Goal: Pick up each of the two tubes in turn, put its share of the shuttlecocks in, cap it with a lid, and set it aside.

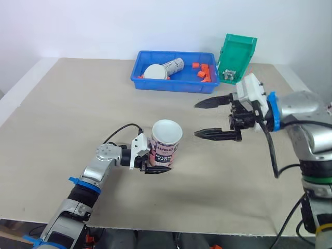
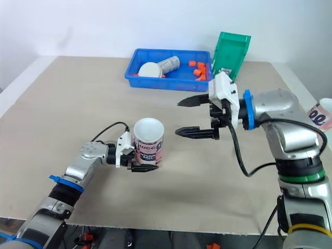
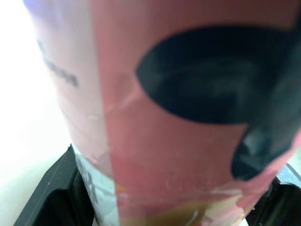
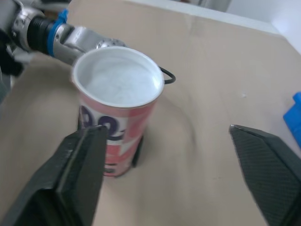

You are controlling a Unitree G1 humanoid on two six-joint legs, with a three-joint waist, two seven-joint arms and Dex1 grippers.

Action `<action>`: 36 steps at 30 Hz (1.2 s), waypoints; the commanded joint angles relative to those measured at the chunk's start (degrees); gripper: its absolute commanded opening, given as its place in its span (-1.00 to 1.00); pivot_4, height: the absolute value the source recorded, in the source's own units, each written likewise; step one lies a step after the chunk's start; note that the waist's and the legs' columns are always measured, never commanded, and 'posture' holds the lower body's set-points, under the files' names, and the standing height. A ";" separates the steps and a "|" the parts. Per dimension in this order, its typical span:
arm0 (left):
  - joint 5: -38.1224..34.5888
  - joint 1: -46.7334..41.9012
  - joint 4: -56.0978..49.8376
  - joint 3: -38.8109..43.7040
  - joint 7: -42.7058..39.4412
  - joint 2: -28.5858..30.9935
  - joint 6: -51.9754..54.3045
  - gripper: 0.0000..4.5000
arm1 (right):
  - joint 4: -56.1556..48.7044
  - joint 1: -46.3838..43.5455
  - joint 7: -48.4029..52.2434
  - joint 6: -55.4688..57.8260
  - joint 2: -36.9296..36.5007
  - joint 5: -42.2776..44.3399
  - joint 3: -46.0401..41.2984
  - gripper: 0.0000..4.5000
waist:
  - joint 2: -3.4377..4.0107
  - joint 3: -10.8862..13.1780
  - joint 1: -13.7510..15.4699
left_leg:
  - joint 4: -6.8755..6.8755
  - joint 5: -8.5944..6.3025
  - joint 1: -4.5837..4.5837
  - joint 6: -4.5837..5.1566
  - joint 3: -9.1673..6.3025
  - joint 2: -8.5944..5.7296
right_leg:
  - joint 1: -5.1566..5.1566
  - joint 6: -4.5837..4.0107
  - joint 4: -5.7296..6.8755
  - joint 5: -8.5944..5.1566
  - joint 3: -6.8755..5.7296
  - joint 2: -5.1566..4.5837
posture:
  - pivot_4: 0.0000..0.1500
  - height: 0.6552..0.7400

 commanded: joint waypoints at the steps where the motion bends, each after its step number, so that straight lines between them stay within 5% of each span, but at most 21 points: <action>1: -1.23 -0.54 -0.17 1.11 -0.74 0.01 -0.56 0.59 | -7.60 7.78 -5.72 3.53 -0.81 2.20 -4.83 0.98 | 0.01 0.03 0.01 | 0.05 0.00 0.00 0.00 -0.01 0.00 | 0.04 0.02 -0.01 0.01 -0.01 -0.01 | 1.00 0.15; 11: -0.97 -2.29 3.50 1.72 -1.75 -0.63 -1.50 0.59 | -19.00 22.42 -15.75 6.07 4.07 3.91 -3.95 0.98 | -0.05 0.05 -0.08 | 0.14 0.01 -0.02 0.00 0.04 -0.11 | 0.04 0.17 -0.02 0.11 0.08 -0.08 | 1.00 0.15; 15: -0.59 -3.57 6.59 1.54 -2.09 -1.30 -2.66 0.59 | -20.08 21.60 -17.50 6.37 6.54 4.51 -1.85 0.98 | -0.06 0.05 -0.04 | 0.19 0.03 0.00 0.00 0.03 -0.11 | 0.07 -0.01 -0.02 0.08 0.08 -0.07 | 1.00 0.15; 17: -1.12 -4.03 7.38 1.45 -3.33 -1.47 -2.70 0.96 | -20.02 20.90 -17.85 6.32 7.23 4.43 -0.85 1.00 | -0.06 0.05 -0.03 | 0.24 0.03 -0.01 0.00 0.04 -0.12 | 0.08 -0.03 -0.03 0.09 0.09 -0.09 | 1.00 0.15; 24: -1.17 -3.92 7.85 2.06 -4.76 -1.06 -4.53 0.96 | -19.13 19.07 -17.81 5.17 8.16 3.36 2.79 1.00 | -0.06 0.05 -0.02 | 0.24 0.04 -0.02 0.00 0.03 -0.12 | 0.08 -0.05 -0.04 0.06 0.09 -0.08 | 1.00 0.15; 36: -3.02 2.86 1.20 6.89 -6.05 9.59 -4.19 0.96 | -13.17 15.13 -14.63 0.41 10.24 -0.46 8.13 1.00 | -0.07 0.05 -0.40 | 0.17 0.03 0.04 0.00 0.04 0.10 | 0.05 -0.20 -0.03 0.05 0.07 0.09 | 1.00 0.15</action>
